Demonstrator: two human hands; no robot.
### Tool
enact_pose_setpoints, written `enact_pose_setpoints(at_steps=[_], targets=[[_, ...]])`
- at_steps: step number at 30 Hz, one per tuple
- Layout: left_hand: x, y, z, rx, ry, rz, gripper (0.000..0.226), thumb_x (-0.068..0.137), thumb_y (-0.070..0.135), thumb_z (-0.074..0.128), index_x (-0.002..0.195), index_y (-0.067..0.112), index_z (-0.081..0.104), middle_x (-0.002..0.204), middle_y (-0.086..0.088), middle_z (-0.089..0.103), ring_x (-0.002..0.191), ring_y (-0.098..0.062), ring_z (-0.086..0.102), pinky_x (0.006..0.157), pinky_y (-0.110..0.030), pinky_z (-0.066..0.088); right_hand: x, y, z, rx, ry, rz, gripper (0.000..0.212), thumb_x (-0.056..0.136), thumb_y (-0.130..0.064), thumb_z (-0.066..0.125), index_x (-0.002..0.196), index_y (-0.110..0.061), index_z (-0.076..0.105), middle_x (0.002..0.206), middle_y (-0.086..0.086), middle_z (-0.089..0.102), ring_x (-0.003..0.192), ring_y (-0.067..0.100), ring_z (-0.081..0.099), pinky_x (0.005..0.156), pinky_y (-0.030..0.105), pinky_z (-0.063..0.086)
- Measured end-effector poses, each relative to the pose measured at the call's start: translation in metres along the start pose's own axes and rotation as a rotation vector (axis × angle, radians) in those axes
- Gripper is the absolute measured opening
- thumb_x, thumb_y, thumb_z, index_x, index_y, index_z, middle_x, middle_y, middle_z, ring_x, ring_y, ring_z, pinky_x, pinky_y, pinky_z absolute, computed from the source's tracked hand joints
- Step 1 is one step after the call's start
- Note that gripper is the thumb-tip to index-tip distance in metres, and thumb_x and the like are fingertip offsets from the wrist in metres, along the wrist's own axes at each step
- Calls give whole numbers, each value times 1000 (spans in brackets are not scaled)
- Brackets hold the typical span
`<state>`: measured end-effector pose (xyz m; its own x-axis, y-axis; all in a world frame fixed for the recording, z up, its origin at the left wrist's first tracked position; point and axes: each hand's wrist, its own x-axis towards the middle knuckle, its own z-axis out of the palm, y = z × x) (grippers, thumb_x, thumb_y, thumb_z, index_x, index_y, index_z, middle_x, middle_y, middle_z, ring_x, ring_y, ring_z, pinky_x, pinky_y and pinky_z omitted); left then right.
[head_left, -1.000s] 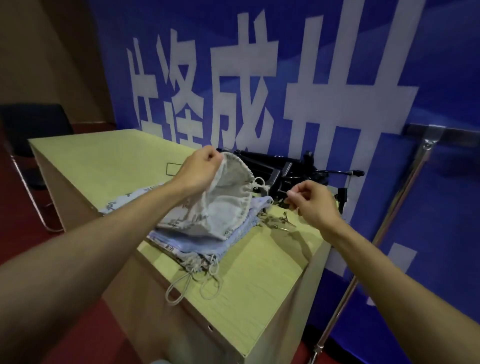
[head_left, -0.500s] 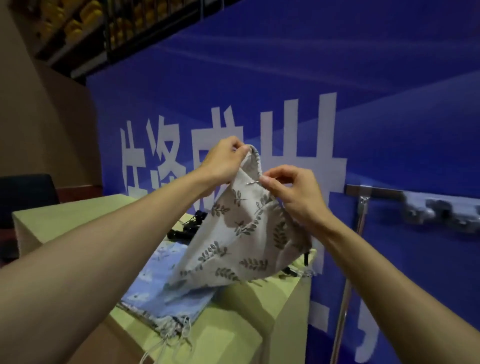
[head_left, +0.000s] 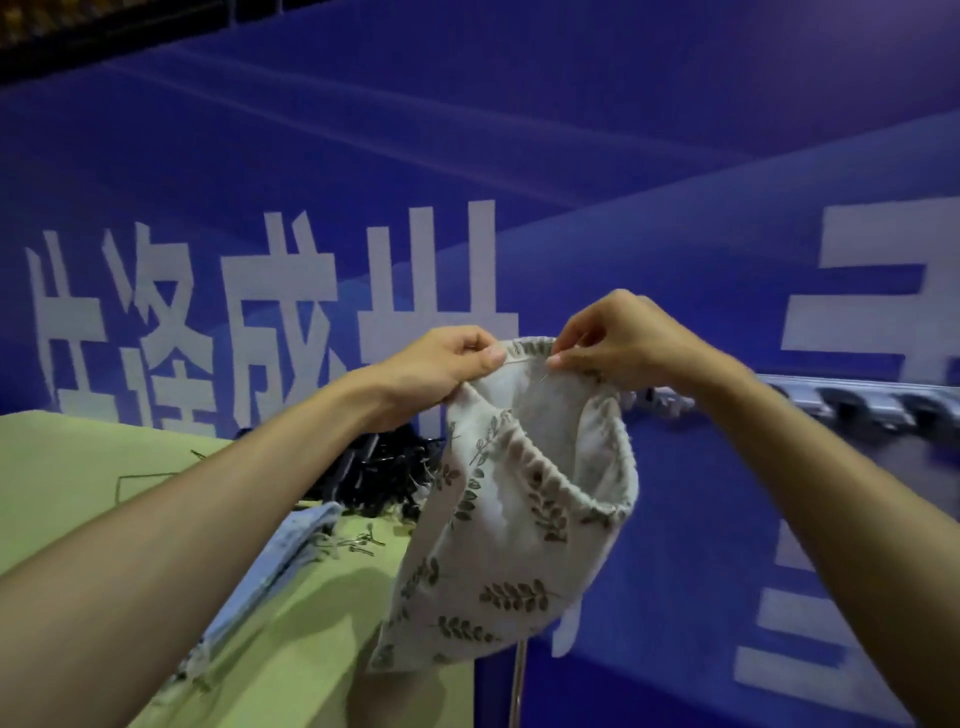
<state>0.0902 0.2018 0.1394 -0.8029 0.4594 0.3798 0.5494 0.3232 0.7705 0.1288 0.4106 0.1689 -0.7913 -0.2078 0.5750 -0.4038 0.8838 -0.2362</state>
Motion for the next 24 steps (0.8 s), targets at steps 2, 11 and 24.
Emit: enact_pose_setpoints(at_steps=[2,11,24], targets=[[-4,-6,16,-18,-33,-13,18,99,26,51,98,12,62,84,-5,57,69,-13,51,60,-20,43,-8,8,-7,-17,-99,-19,3,78,-31,78,78,-29,76,57,-14,64,52,-3,54,51,12,39],[-30,-56,42,-53,-82,-124,25,99,26,51,105,6,63,93,-14,60,81,-24,55,69,-32,46,-32,15,18,255,-339,-50,24,77,-14,78,101,-15,76,69,1,72,59,2,57,61,15,44],[-70,-146,-16,91,-11,-246,28,97,32,54,96,7,67,89,-16,66,80,-18,57,75,-33,45,9,-9,149,215,-547,-96,10,88,-20,68,94,-12,67,74,2,69,56,5,58,55,20,48]])
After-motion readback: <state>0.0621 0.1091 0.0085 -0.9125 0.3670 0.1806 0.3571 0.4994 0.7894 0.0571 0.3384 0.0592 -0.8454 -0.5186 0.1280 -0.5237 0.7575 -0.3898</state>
